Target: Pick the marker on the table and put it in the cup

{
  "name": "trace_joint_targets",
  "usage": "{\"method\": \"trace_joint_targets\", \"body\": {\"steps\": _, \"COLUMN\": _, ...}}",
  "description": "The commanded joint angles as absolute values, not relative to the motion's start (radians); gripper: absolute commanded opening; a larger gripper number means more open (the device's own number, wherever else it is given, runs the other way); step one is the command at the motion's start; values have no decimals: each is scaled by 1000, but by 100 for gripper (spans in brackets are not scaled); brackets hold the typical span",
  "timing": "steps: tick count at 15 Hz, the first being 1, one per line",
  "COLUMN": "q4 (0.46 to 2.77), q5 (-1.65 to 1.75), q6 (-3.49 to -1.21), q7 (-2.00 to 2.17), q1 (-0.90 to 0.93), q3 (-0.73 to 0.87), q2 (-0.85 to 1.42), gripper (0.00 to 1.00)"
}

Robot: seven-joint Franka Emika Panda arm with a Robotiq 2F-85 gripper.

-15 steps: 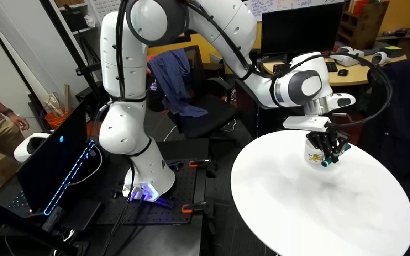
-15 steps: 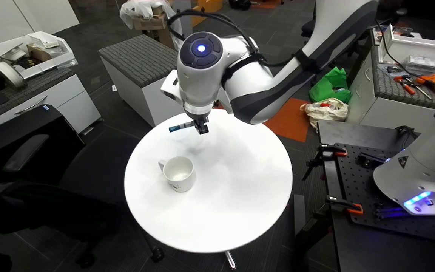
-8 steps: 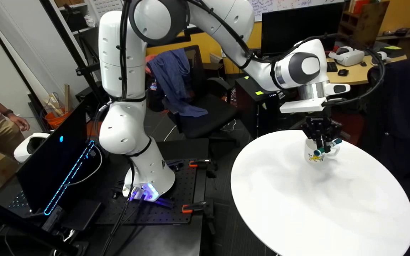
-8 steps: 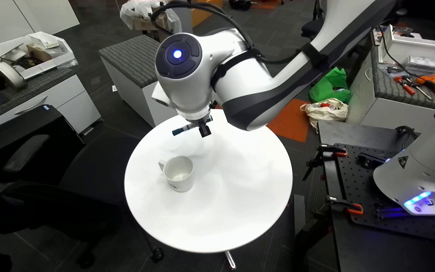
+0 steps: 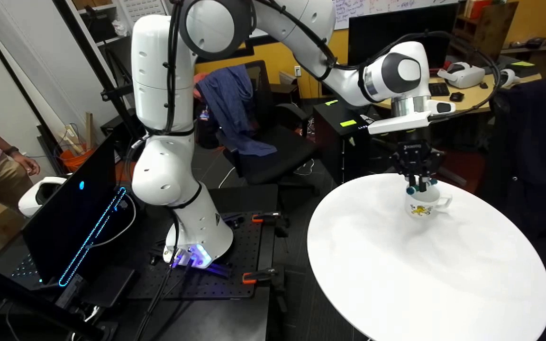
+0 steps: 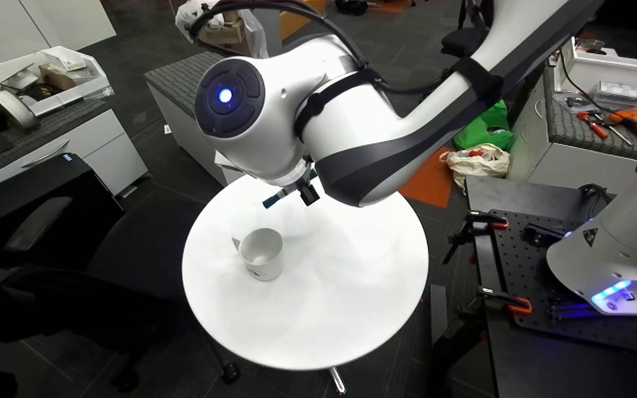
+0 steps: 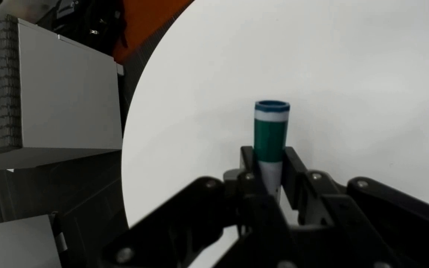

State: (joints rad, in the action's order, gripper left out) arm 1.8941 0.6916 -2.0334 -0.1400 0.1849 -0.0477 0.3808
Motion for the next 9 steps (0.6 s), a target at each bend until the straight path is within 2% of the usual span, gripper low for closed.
{"method": "trace_joint_targets", "body": {"steps": 1, "q4": 1845, "q5": 659, "q6": -1936, "q7": -224, "q1": 182, "q3": -84, "q2": 407, "gripper": 5}}
{"method": "trace_joint_targets", "body": {"steps": 9, "q4": 1807, "q5": 625, "q6": -1847, "q7": -348, "q1": 187, "q3": -125, "q2": 490, "gripper": 5}}
